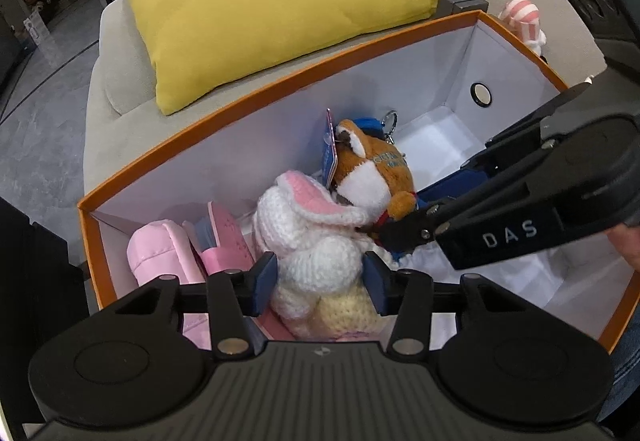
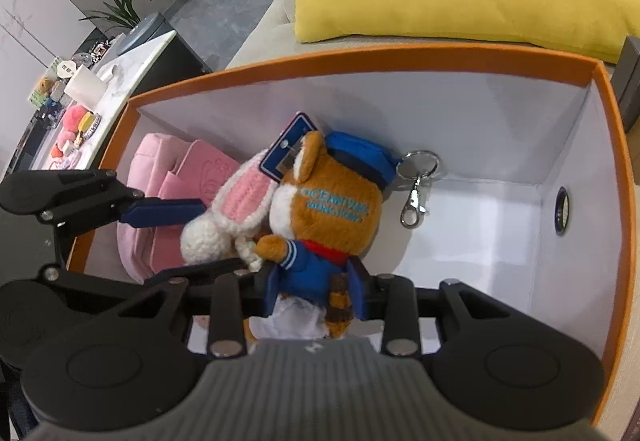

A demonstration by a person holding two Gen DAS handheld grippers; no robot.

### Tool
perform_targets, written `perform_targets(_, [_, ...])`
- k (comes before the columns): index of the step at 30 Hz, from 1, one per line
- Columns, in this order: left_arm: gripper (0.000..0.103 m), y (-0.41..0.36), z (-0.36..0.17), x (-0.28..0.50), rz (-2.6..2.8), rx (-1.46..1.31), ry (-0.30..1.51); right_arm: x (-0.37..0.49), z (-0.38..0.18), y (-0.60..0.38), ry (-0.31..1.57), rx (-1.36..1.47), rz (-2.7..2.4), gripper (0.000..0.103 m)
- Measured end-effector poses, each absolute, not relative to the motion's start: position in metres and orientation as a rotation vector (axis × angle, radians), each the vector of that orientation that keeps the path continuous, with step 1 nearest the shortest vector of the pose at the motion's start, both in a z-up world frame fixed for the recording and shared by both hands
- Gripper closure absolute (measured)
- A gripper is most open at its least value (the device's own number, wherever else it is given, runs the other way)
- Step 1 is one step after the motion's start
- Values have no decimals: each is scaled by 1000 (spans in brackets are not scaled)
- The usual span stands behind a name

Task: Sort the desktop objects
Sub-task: 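Lower both plushes into the orange box and open both tools, then move the left tool to the brown cardboard box while the right tool reaches the striped-hat plush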

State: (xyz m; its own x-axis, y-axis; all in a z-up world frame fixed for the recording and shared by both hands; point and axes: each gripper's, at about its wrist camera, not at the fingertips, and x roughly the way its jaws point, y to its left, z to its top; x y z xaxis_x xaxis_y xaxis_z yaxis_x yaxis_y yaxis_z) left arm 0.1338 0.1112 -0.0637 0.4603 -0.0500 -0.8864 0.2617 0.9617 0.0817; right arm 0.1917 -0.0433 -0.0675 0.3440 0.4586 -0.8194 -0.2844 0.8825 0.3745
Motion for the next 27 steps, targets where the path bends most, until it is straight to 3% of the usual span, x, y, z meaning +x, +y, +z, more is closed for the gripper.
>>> perform_targets(10, [47,116,-58,133,-175,171,1079,188,-53,-38,1090,91,462,59])
perform_targets(14, [47,116,-50,130,-186,132,1074,184,-43,-41,1062,77,466,52])
perform_targets(27, [47,92,-3,120,-239,147,984,167,-3,-65,951,71,494,53])
